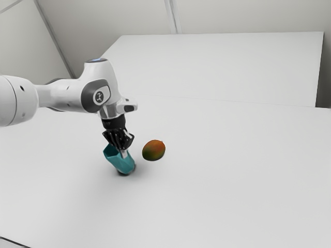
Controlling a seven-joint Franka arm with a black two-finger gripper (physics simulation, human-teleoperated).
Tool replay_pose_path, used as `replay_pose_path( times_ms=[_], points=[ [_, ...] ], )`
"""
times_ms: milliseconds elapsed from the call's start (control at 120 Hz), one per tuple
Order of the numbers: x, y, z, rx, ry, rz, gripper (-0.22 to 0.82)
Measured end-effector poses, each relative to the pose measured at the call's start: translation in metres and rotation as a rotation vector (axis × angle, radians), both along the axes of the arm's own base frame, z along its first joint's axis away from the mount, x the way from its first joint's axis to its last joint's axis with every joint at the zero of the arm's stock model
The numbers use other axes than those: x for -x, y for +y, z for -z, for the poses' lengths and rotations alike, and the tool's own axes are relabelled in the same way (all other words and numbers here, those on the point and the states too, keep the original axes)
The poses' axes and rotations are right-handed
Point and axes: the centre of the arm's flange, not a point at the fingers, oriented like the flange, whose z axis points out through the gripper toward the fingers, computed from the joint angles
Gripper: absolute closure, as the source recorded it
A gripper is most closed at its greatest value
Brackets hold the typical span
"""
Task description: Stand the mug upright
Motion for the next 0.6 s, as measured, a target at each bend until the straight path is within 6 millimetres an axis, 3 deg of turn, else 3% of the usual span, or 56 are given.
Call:
replay_pose_path(
  times_ms=[108,342,600],
  points=[
    [0.001,-0.008,0.0,-0.006,0.003,0.004,0.76],
    [0.002,-0.015,-0.005,-0.02,-0.007,-0.002,0.58],
    [-0.003,-0.027,-0.064,-0.063,-0.136,0.009,0.36]
  ],
)
